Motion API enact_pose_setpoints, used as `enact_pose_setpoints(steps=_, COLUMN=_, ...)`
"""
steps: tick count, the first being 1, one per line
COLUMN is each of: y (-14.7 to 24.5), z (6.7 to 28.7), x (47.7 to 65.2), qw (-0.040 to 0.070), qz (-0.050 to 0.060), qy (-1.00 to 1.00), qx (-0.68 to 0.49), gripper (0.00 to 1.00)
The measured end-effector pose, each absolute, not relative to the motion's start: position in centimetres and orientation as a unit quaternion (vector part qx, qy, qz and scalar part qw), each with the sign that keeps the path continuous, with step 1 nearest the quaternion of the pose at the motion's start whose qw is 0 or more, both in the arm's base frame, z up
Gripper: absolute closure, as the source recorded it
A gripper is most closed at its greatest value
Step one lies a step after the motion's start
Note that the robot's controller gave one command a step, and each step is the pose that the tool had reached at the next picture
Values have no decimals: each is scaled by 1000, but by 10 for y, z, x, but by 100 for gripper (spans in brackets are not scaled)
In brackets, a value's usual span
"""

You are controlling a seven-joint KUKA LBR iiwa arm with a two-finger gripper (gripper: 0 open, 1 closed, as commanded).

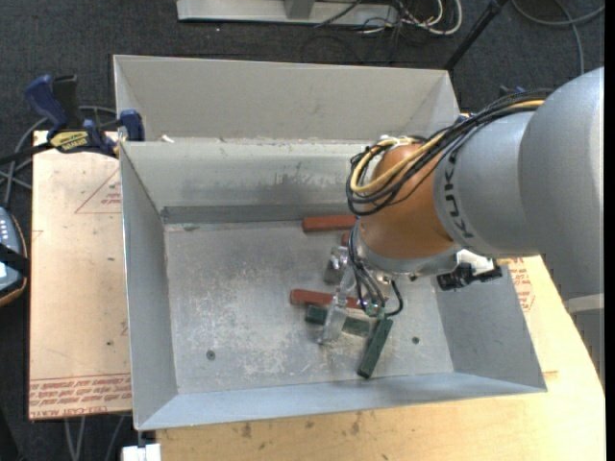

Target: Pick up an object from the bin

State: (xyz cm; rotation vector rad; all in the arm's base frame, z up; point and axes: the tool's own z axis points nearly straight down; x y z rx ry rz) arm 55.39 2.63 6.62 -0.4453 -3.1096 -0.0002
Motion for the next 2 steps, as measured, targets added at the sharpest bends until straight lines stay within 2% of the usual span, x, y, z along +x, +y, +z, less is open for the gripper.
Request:
enact_pose_setpoints(steps=1, y=28, z=70, x=554, qw=0, qz=-1, qy=-990, qx=-141, gripper=100)
enact_pose_setpoints(steps=2, y=28, z=70, x=554, qw=0, qz=-1, qy=-990, qx=-141, gripper=100)
